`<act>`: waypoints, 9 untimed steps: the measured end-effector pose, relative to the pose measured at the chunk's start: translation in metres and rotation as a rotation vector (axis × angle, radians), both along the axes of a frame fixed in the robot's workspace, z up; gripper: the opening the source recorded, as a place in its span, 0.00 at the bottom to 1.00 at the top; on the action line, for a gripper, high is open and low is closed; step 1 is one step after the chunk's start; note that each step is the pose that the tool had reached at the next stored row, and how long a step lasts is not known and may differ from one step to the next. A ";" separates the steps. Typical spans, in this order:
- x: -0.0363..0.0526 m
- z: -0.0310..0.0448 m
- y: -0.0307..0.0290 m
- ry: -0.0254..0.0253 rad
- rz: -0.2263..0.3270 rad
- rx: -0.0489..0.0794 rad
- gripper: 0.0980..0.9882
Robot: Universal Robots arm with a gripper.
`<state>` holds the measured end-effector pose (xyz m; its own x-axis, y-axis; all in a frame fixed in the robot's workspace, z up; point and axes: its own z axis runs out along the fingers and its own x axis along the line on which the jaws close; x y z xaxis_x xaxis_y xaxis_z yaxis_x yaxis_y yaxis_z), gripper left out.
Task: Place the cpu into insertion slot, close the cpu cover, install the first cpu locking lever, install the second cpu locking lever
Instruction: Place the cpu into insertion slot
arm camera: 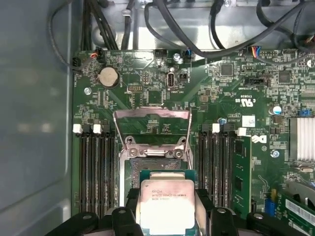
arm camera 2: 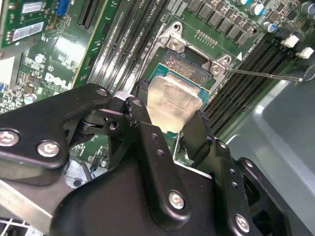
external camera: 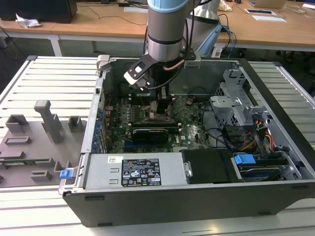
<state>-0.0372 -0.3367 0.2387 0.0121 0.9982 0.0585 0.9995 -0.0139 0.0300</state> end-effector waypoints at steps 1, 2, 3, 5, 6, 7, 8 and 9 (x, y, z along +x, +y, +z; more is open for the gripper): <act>-0.0001 -0.0011 0.0002 0.0000 -0.001 0.000 0.48; -0.0002 -0.0037 0.0007 -0.0001 -0.002 0.000 0.48; -0.0003 -0.0055 0.0011 -0.0001 -0.002 0.000 0.48; -0.0005 -0.0092 0.0019 0.0000 -0.002 0.000 0.48; -0.0006 -0.0106 0.0024 0.0000 -0.002 0.000 0.48; -0.0007 -0.0123 0.0031 -0.0001 -0.001 0.000 0.48; -0.0009 -0.0134 0.0035 0.0000 -0.001 0.000 0.48; -0.0013 -0.0152 0.0043 0.0000 0.000 0.000 0.48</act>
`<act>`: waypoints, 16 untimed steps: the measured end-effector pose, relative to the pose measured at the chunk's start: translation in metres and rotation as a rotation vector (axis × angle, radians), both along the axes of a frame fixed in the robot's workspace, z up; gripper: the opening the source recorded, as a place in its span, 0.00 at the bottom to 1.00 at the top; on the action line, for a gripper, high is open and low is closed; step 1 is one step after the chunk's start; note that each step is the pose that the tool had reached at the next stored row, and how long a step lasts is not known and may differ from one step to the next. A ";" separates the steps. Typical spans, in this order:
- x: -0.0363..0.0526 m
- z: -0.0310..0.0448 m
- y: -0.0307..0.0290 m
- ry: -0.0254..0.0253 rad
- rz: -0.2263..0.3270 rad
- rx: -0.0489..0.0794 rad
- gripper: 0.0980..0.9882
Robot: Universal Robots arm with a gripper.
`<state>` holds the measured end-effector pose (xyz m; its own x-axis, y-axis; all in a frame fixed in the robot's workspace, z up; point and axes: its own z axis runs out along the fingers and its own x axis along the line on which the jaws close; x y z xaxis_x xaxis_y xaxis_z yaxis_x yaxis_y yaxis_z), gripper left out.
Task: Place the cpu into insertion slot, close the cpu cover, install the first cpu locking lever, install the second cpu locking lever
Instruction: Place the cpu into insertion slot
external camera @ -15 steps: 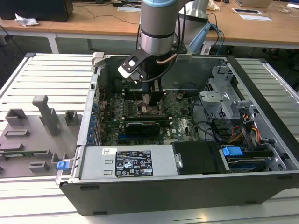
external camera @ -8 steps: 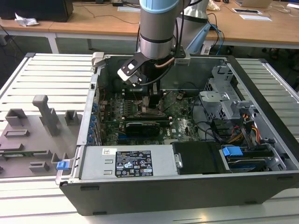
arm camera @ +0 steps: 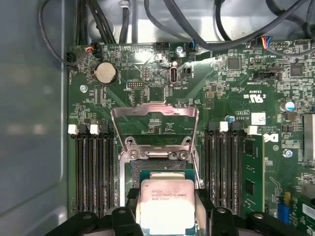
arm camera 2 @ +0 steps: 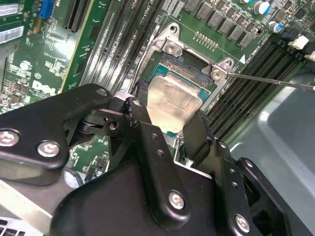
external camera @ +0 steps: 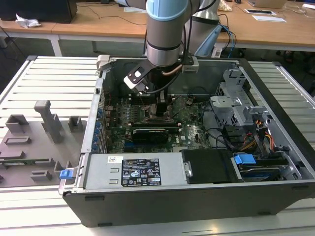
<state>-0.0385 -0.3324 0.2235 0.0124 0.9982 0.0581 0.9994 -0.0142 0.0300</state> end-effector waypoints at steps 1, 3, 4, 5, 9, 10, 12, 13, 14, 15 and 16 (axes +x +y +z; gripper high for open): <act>-0.0004 -0.0020 0.0008 0.0000 0.000 -0.002 0.48; -0.0005 -0.0040 0.0015 0.0001 0.000 -0.003 0.48; -0.0005 -0.0052 0.0020 0.0000 0.000 -0.003 0.48; -0.0005 -0.0060 0.0024 0.0000 0.000 -0.003 0.48; -0.0005 -0.0084 0.0043 -0.0001 0.000 -0.003 0.48; -0.0004 -0.0095 0.0046 0.0000 0.000 -0.003 0.48; -0.0005 -0.0116 0.0048 -0.0001 0.000 -0.003 0.48; -0.0005 -0.0124 0.0048 0.0000 0.000 -0.004 0.48; -0.0005 -0.0140 0.0050 0.0000 0.000 -0.004 0.48; -0.0005 -0.0154 0.0051 0.0000 0.000 -0.004 0.48; -0.0005 -0.0167 0.0053 0.0000 0.000 -0.004 0.48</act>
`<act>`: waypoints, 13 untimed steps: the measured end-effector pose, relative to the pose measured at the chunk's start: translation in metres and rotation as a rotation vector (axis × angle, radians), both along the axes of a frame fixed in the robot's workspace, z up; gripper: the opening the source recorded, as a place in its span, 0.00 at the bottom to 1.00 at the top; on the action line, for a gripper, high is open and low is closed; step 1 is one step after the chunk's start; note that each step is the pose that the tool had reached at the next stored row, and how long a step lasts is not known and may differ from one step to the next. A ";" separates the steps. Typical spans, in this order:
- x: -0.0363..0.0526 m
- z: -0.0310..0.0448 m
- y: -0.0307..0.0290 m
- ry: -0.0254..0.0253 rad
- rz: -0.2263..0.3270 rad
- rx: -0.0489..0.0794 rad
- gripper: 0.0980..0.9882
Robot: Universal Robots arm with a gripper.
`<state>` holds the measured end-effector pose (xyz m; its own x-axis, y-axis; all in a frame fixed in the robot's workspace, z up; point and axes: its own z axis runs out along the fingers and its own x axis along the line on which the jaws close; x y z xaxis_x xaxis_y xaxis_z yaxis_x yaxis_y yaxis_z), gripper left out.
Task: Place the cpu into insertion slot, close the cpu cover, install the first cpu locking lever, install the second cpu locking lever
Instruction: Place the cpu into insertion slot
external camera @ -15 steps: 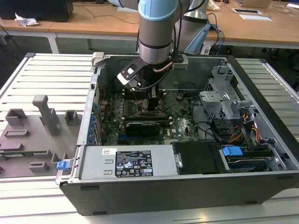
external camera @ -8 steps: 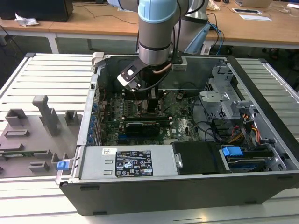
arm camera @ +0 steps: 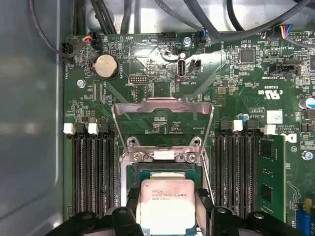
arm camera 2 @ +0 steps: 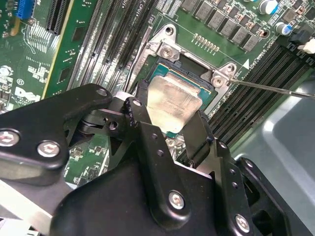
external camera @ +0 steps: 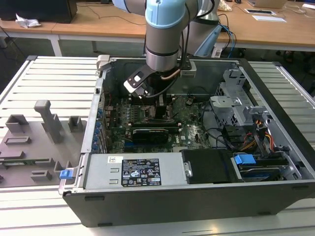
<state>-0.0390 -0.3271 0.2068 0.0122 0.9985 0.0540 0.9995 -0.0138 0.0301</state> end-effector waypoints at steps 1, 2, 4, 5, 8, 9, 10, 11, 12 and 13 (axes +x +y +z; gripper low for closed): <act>0.0000 -0.0010 0.0000 0.0001 0.000 0.000 0.48; 0.0000 -0.0021 0.0001 0.0001 -0.001 0.000 0.48; 0.0000 -0.0033 0.0004 0.0001 -0.001 0.000 0.48; -0.0001 -0.0043 0.0007 0.0002 -0.001 -0.001 0.48; 0.0000 -0.0046 0.0008 0.0000 -0.001 -0.001 0.48; 0.0000 -0.0042 0.0009 -0.0001 -0.001 -0.001 0.48; 0.0000 -0.0034 0.0011 -0.0002 -0.001 -0.001 0.48; 0.0000 -0.0029 0.0013 -0.0002 -0.002 -0.002 0.48; 0.0000 -0.0027 0.0013 -0.0001 -0.007 -0.002 0.48; 0.0000 -0.0026 0.0013 0.0001 -0.012 -0.003 0.48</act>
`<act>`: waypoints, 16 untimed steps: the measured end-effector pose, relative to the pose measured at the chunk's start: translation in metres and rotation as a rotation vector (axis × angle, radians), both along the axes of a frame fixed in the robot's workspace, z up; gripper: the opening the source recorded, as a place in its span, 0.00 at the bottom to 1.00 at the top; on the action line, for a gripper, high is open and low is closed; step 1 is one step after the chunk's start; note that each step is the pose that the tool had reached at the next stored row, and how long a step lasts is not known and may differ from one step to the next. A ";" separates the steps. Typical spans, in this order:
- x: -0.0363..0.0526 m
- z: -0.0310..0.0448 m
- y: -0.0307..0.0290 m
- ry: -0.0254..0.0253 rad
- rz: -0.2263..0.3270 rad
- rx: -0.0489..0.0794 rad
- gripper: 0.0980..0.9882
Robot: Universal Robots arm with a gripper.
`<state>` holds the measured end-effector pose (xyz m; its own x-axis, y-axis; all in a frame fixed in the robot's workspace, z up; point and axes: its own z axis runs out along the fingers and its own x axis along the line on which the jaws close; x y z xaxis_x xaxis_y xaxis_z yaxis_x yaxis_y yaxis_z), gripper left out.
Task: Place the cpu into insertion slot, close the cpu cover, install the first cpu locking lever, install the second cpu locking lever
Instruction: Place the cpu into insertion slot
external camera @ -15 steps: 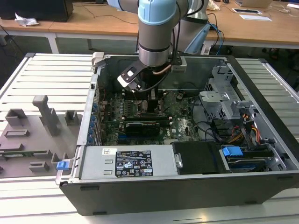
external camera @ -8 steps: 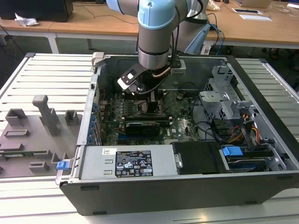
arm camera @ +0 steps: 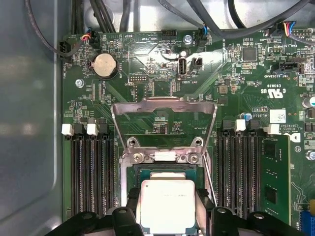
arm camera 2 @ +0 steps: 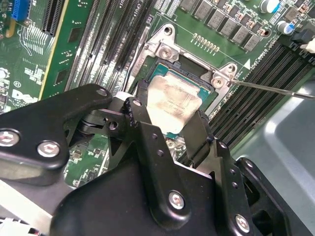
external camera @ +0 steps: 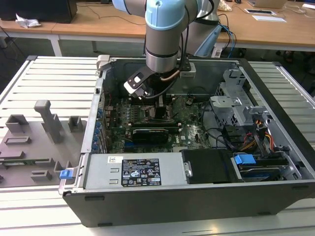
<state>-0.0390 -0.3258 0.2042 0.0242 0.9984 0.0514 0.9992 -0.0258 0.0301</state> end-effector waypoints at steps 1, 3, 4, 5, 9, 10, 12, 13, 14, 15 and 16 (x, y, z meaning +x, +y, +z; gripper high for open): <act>0.0000 -0.0001 0.0002 0.0000 -0.006 0.000 0.48; 0.0001 -0.0006 0.0007 0.0000 -0.006 0.000 0.48; 0.0002 -0.0011 0.0012 0.0000 -0.006 0.000 0.48; 0.0003 -0.0020 0.0017 0.0001 -0.006 0.000 0.48; 0.0002 -0.0031 0.0016 0.0002 -0.005 0.000 0.48; 0.0002 -0.0031 0.0016 0.0001 -0.005 0.000 0.48; -0.0003 -0.0026 0.0017 -0.0002 -0.005 0.000 0.48; -0.0004 -0.0025 0.0017 0.0000 -0.005 0.000 0.48; -0.0005 -0.0025 0.0017 0.0001 -0.005 0.000 0.48; -0.0006 -0.0025 0.0016 0.0002 -0.005 -0.001 0.48; -0.0006 -0.0025 0.0017 0.0001 -0.005 -0.003 0.48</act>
<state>-0.0396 -0.3241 0.2017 0.0289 0.9984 0.0486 0.9991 -0.0304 0.0301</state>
